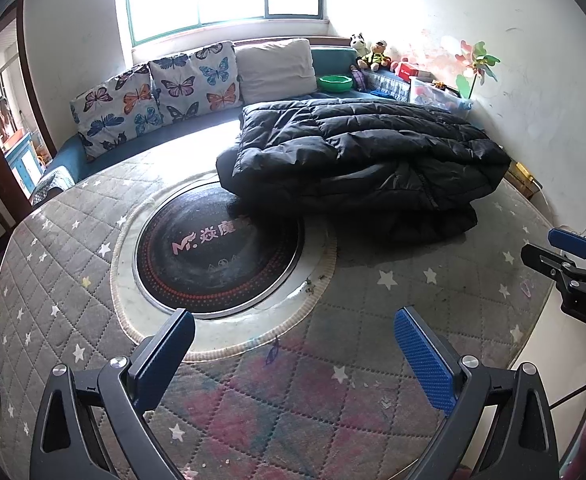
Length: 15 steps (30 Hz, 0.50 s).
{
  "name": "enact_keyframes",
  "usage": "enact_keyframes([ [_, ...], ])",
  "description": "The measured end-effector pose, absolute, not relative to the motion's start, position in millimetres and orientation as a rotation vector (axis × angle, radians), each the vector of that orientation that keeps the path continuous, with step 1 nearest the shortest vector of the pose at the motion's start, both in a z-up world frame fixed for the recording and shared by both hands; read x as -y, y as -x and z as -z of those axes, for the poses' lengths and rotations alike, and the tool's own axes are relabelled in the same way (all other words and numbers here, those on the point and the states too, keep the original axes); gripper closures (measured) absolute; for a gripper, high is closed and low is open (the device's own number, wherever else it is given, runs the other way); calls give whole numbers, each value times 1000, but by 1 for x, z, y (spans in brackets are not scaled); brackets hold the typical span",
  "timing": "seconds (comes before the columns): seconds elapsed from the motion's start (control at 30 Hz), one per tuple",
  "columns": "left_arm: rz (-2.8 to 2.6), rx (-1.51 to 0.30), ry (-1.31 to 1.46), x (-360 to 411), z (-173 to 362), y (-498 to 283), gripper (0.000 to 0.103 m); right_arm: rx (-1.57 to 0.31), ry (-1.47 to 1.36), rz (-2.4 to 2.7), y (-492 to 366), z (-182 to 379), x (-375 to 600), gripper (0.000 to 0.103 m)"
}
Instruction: Fold large clothes
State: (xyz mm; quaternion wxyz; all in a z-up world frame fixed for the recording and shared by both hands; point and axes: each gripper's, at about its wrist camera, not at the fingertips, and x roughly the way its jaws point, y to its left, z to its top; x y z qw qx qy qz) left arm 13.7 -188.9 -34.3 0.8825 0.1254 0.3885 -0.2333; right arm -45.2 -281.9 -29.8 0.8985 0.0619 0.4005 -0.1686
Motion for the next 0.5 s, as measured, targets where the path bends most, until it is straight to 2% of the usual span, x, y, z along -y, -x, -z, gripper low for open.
enact_keyframes([
  [0.5,492,-788,-265,189,32,-11,0,-830,-124,342,45,29,280,28],
])
